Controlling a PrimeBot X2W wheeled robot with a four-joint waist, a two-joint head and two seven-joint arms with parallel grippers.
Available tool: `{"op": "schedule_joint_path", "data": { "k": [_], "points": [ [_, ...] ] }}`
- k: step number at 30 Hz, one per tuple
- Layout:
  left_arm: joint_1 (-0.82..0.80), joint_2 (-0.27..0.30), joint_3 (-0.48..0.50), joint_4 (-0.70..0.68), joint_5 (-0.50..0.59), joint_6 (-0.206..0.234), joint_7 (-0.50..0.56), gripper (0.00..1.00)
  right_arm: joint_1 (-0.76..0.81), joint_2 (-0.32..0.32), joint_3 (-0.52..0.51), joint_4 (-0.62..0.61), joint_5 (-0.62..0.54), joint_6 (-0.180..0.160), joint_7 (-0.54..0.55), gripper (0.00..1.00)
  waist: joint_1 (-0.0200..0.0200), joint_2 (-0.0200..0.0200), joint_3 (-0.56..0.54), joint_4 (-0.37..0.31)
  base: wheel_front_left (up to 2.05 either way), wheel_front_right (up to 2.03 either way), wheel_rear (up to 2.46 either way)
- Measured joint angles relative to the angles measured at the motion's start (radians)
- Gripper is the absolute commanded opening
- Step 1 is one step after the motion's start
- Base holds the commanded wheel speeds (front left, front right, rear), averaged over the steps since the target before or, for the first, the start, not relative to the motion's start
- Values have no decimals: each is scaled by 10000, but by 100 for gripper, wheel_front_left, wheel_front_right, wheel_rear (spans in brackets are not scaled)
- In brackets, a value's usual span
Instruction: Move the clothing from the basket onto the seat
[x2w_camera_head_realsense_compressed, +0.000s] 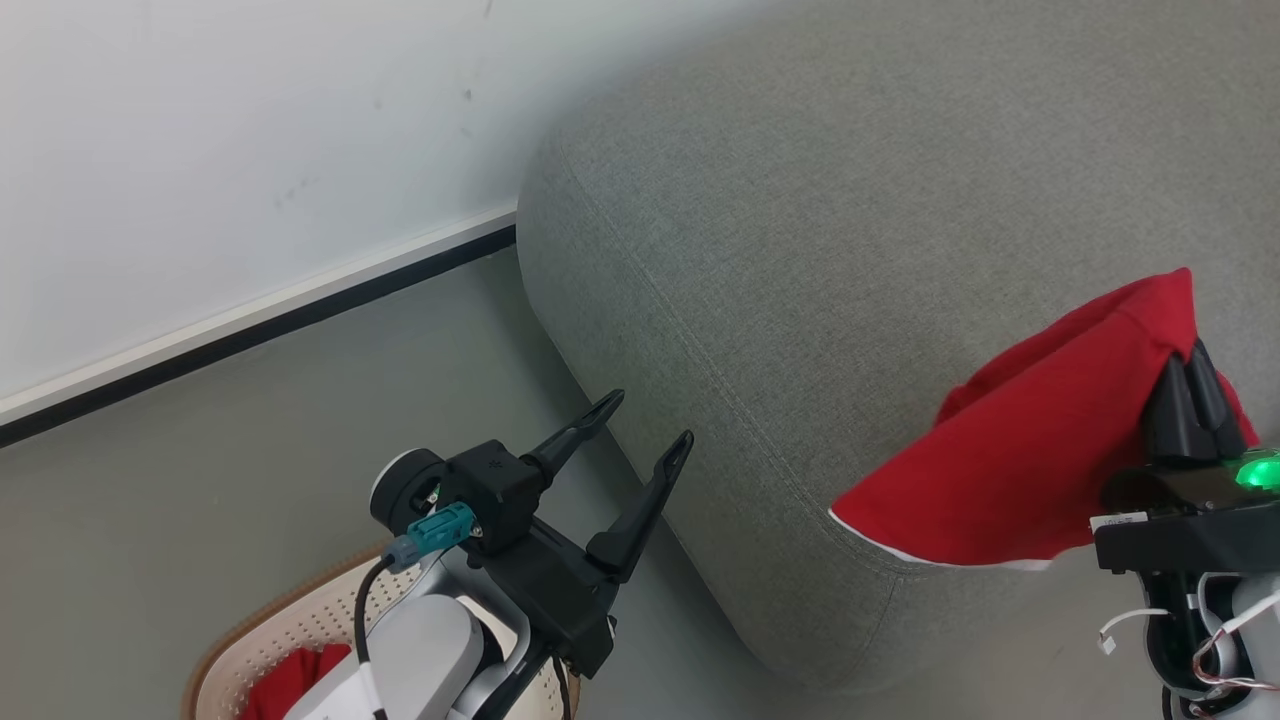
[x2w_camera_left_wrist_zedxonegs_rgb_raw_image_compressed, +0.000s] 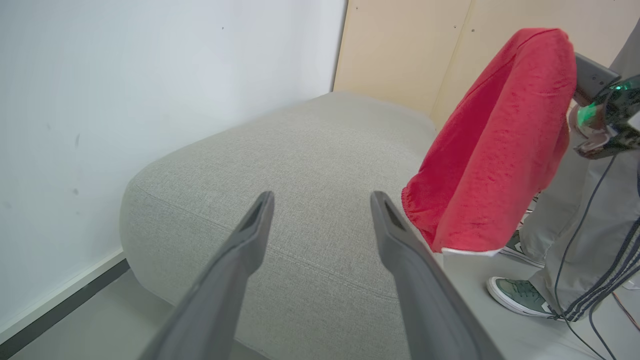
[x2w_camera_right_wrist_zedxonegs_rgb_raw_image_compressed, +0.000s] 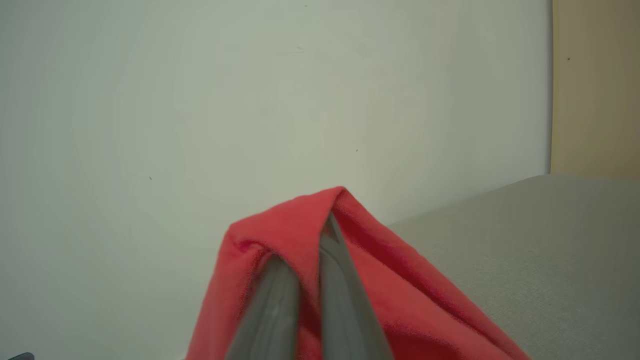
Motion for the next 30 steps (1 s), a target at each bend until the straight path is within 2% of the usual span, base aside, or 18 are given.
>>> {"op": "schedule_joint_path", "data": {
  "k": [7, 11, 18, 30],
  "points": [
    [-28, -73, -109, -8, 61, 0, 48, 100, 50, 10, -297, -173, -73, 46, 0, 0, 0, 0, 136, 32, 0, 0, 0],
    [-58, -90, -128, -96, 100, 2, 86, 100, -333, -10, -405, 238, -92, 136, 0, 0, 0, 0, 315, 118, 0, 0, 0],
    [-367, -127, -224, -374, 161, 2, 320, 100, -1830, -345, -336, 1553, 157, 405, 0, 0, 0, 0, 854, 370, 0, 0, 0],
    [-1260, 61, -268, -1003, 535, -2, 803, 100, -4759, -1233, -489, 3243, 347, 504, 274, 0, 2, 0, 2231, 1130, 0, 0, 0]
  ]
}}
